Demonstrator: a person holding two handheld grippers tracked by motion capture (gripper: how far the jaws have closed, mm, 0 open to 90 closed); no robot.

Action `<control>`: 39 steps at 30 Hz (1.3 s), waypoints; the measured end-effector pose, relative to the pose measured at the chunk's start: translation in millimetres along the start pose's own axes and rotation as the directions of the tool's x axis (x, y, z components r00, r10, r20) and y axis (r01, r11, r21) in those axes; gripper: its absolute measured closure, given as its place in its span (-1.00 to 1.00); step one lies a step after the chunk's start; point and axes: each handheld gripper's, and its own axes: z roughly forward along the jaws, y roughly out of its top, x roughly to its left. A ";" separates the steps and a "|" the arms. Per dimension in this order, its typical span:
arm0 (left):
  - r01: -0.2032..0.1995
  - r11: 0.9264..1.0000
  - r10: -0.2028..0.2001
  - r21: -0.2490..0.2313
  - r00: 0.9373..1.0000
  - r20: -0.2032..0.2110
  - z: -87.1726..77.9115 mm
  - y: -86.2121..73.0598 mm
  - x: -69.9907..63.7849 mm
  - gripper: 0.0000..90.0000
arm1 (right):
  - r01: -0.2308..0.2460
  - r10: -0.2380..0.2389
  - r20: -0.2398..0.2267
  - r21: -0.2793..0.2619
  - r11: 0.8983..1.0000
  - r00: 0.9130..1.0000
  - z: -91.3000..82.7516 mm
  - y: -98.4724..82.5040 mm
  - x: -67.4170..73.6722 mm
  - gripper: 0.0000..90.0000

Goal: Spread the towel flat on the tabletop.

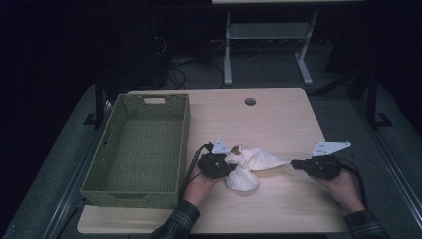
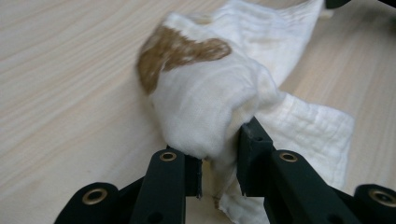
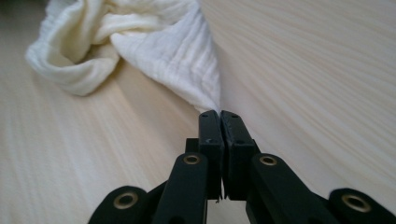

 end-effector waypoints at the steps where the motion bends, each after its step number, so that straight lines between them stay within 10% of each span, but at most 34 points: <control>1: 0.001 1.000 -0.001 -0.004 1.000 -0.005 0.8 0.7 1.2 0.64 | -0.009 0.009 0.016 -0.003 1.000 1.000 -4.0 -2.1 -4.1 0.95; 18: 0.043 0.999 -0.039 0.026 0.987 -0.154 9.9 7.6 19.9 0.42 | -0.083 0.081 0.112 0.013 0.997 0.990 -17.6 -15.3 -33.8 0.86; 23: 0.049 0.999 -0.050 -0.012 0.989 -0.140 -3.6 11.9 9.0 0.10 | -0.106 0.109 0.102 -0.029 0.994 0.989 -20.9 -12.1 -32.4 0.45; 30: 0.010 0.999 -0.014 -0.039 0.993 -0.116 -20.5 14.7 -7.8 -0.09 | -0.086 0.087 0.025 -0.048 0.995 0.996 -14.8 -2.2 -17.8 0.43; 39: -0.059 0.998 0.060 -0.014 0.997 0.054 -2.6 9.7 -39.8 -0.02 | -0.007 0.004 -0.122 -0.022 1.000 0.993 28.2 21.5 16.2 0.50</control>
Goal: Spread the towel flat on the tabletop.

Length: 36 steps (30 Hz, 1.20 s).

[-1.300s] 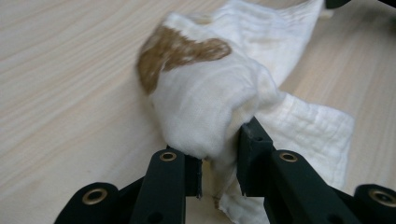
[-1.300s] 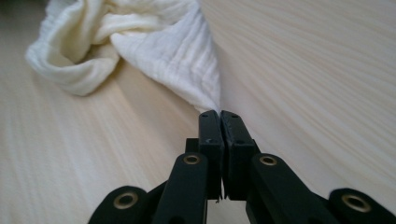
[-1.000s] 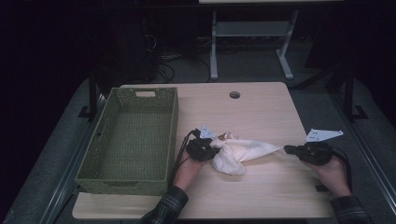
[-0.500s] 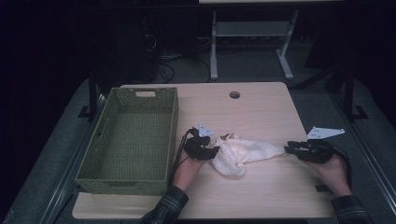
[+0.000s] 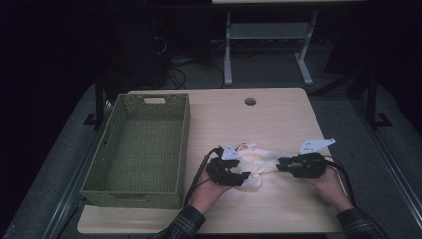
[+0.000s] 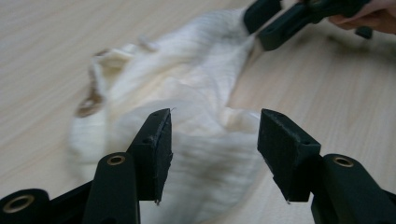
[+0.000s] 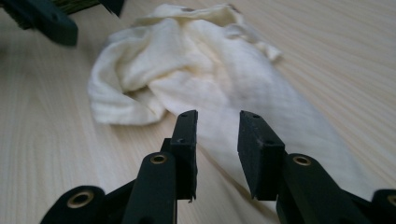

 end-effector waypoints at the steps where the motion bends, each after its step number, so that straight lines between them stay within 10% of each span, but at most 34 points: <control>1: 0.000 1.000 0.000 0.000 1.000 0.000 0.0 0.0 0.0 -0.02 | 0.010 -0.010 -0.009 0.001 1.000 1.000 4.0 1.4 1.2 0.50; 15: -0.113 0.991 0.111 0.065 0.993 0.037 40.3 -2.1 -25.9 0.05 | 0.076 -0.072 -0.072 0.052 0.996 0.995 45.8 16.9 12.5 0.48; 20: -0.144 0.985 0.142 0.090 0.989 0.028 44.0 -3.3 -27.9 0.56 | 0.109 -0.103 -0.066 0.090 0.990 0.992 58.6 16.4 16.5 0.81; 23: -0.137 0.987 0.134 0.087 0.990 0.042 41.9 -2.6 -26.6 0.87 | 0.116 -0.110 -0.065 0.094 0.989 0.992 58.3 16.2 16.3 0.91; 36: -0.024 0.998 0.023 -0.056 0.999 -0.025 -9.4 3.7 6.6 0.93 | 0.085 -0.085 0.017 -0.030 0.996 0.996 3.4 19.9 -4.3 0.94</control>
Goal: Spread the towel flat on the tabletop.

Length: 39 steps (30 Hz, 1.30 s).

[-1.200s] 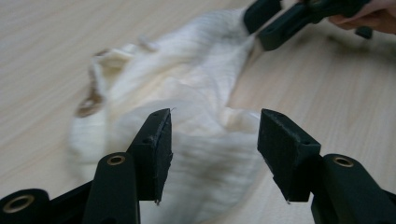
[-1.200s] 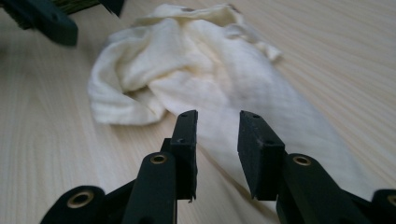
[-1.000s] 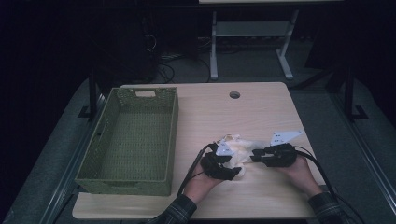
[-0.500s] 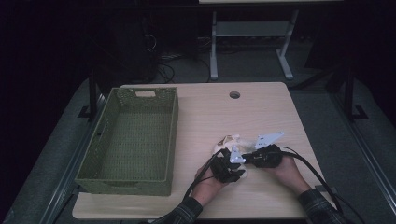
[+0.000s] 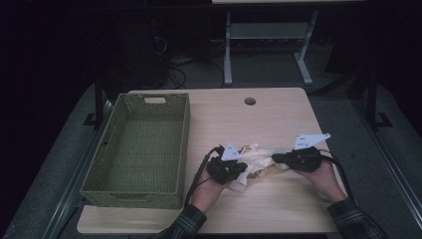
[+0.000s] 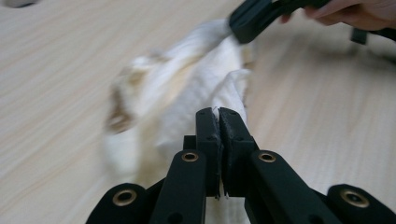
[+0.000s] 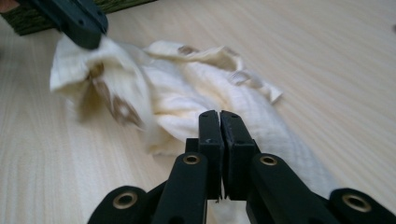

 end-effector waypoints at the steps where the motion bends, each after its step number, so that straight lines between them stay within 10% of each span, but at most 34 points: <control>1: 0.000 1.000 0.000 0.000 1.000 0.000 0.0 0.0 0.0 0.93 | -0.007 0.007 0.010 -0.004 1.000 1.000 -3.9 -1.1 -2.9 0.95; 13: 0.004 0.998 -0.002 0.066 0.999 -0.034 7.5 -7.1 9.1 0.92 | -0.106 0.103 0.080 0.031 0.994 0.991 -12.5 -18.6 -30.8 0.71; 18: 0.030 0.997 -0.026 0.072 0.998 -0.061 9.8 -9.4 15.2 0.92 | -0.094 0.095 0.025 -0.011 0.995 0.995 -21.9 -13.5 -17.6 0.66; 25: 0.038 0.997 -0.033 0.072 0.997 -0.070 8.9 -10.8 17.8 0.92 | -0.058 0.064 -0.066 0.076 0.995 0.996 -9.4 -20.6 18.4 0.70; 39: 0.032 0.996 -0.028 0.078 0.998 -0.051 12.3 -11.2 16.2 0.91 | -0.088 0.091 -0.026 0.084 0.993 0.996 23.5 -14.6 -1.5 0.61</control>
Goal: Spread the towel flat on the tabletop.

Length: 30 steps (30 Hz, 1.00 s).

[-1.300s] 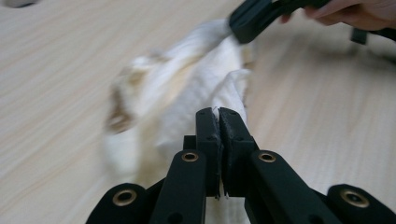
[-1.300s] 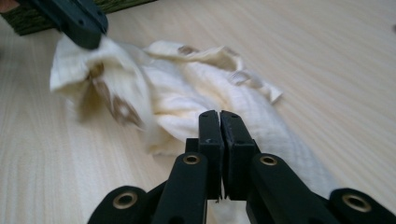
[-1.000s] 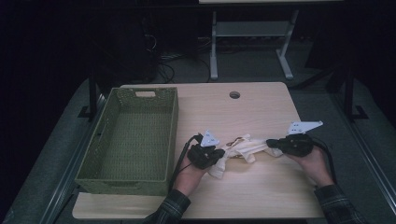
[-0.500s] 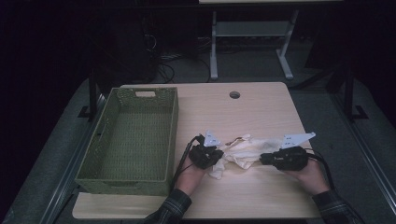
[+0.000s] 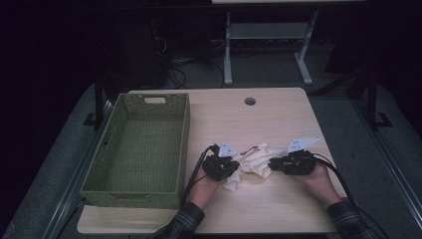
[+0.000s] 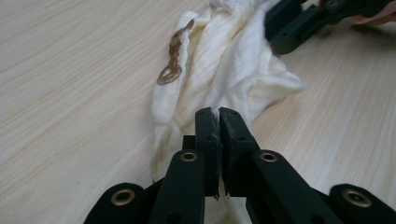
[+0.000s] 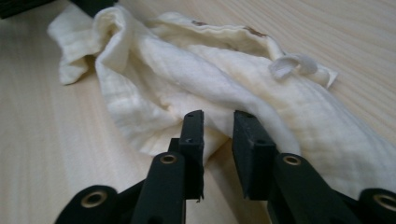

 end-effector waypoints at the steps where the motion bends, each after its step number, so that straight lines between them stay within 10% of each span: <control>1: 0.001 1.000 -0.001 0.003 1.000 0.002 0.5 -0.1 -0.3 0.91 | -0.009 0.009 -0.007 0.014 1.000 1.000 5.9 -1.0 -2.6 0.58; 17: -0.003 1.000 0.003 0.002 1.000 -0.004 0.2 -1.0 -0.5 0.90 | 0.030 -0.030 0.002 0.058 0.998 1.000 7.0 -5.0 11.8 0.92; 30: -0.023 0.999 0.024 -0.025 0.999 0.031 -3.3 2.9 -11.3 0.90 | 0.033 -0.030 0.042 -0.079 0.996 0.999 -66.3 -13.7 18.0 0.94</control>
